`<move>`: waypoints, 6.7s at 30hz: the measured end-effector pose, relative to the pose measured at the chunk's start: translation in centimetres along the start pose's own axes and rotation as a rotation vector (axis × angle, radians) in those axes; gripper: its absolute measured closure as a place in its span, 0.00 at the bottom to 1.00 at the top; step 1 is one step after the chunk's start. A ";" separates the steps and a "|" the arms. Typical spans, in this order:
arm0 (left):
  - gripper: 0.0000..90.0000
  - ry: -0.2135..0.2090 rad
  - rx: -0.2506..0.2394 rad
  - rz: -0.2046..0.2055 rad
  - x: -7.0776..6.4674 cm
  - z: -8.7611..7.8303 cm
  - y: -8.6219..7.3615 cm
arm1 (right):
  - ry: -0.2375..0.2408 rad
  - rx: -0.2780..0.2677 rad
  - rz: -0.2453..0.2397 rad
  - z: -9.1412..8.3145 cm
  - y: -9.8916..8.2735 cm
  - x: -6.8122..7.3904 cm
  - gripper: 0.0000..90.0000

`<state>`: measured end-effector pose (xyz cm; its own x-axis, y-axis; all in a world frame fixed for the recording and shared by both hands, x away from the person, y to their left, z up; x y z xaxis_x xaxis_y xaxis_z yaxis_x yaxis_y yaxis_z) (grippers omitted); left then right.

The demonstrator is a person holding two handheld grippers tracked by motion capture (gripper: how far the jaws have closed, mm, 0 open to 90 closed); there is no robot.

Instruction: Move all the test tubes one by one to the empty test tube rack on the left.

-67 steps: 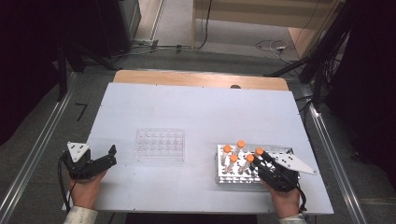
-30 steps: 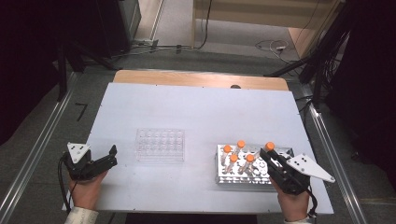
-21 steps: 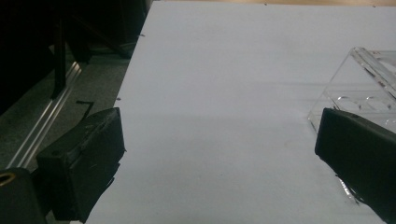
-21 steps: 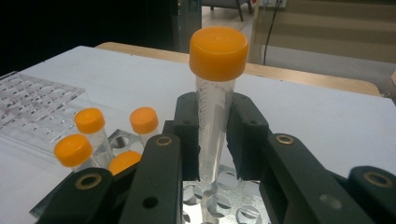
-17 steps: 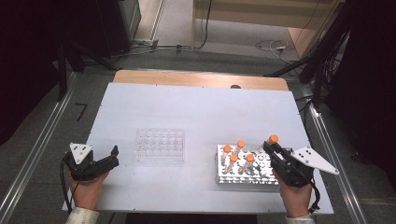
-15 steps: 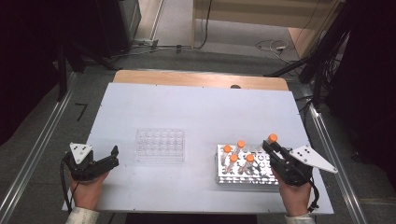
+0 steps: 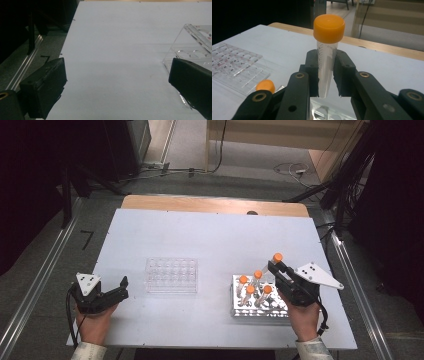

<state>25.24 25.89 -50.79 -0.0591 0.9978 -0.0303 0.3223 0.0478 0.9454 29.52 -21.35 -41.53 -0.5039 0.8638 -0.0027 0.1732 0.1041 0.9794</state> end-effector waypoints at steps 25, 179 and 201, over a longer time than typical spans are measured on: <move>0.04 -0.120 -0.053 0.048 -3.5 -1.2 1.5 | 0.228 0.034 -0.074 5.0 0.5 11.3 0.81; 0.11 -0.366 -0.103 0.008 -6.6 -2.4 4.8 | 0.211 0.089 -0.027 -4.6 -4.9 8.0 0.30; 0.09 -0.413 -0.078 0.010 -7.1 -2.3 4.3 | 0.095 0.107 0.003 -1.3 -7.0 5.9 0.58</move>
<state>24.86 18.87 -45.70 0.3326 0.9336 -0.1332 0.2474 0.0499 0.9676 24.26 -17.63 -48.16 -0.5800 0.8143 0.0237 0.2610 0.1581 0.9523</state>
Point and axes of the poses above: each handheld gripper's, and its own axes: z roughly forward along the jaws, y roughly out of its top, x roughly to its left, the point moved 5 cm from there along z, roughly forward along the jaws, and after that the axes turned 9 degrees about -x, right-handed, at the moved point
